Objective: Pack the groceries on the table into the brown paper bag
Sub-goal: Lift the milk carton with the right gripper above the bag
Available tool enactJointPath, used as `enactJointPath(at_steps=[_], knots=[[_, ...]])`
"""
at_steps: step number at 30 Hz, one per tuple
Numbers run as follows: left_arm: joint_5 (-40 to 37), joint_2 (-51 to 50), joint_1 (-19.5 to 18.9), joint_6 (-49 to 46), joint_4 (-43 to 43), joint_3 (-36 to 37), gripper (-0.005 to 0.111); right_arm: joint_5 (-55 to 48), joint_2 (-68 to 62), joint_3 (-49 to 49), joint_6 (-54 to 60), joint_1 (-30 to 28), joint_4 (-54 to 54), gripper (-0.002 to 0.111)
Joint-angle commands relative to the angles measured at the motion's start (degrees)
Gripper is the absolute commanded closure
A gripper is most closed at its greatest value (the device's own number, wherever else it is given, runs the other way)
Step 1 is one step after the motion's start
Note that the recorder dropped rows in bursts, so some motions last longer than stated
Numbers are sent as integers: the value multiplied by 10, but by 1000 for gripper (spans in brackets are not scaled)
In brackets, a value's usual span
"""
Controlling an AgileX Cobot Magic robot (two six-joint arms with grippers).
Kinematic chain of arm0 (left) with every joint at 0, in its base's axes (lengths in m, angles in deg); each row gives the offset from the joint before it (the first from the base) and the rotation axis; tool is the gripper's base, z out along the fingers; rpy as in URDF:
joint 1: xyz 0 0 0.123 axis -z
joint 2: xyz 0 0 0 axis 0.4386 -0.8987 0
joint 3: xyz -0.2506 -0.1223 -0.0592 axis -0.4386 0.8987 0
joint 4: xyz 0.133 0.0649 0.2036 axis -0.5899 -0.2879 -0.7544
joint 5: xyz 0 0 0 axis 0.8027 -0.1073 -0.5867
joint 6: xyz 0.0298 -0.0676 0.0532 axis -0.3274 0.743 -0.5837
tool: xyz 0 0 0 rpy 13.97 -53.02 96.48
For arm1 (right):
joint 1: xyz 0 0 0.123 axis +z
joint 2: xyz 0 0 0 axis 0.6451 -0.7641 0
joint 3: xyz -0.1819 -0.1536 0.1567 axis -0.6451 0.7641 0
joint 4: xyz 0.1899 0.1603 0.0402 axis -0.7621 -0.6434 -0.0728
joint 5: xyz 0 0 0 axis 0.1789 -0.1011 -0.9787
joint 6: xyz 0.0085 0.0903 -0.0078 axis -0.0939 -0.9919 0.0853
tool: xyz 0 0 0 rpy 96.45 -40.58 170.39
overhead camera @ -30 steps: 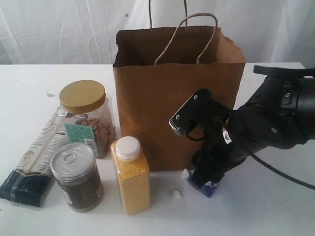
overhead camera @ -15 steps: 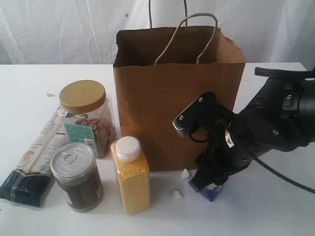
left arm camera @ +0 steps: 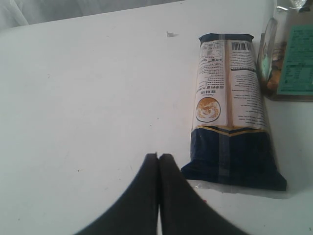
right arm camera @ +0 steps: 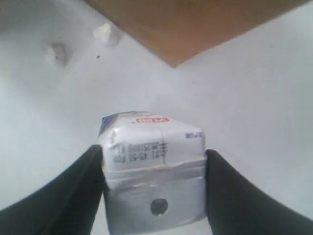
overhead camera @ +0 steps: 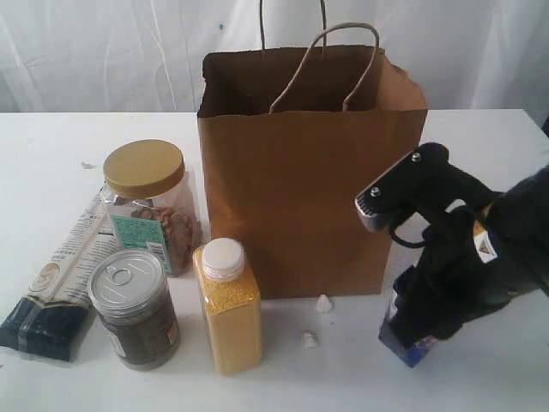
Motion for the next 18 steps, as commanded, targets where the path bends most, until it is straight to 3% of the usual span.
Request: enactJointPath(at_steps=[1,12,18], knots=[[2,3,-2,2,1,2,107,-20,61,37,21,1,-53,84],[2,3,-2,2,1,2,107,-61,306,32,-23,1,-10,84],[2,3,-2,2,1,2,107,32,381,-40,-111,1,8,94]])
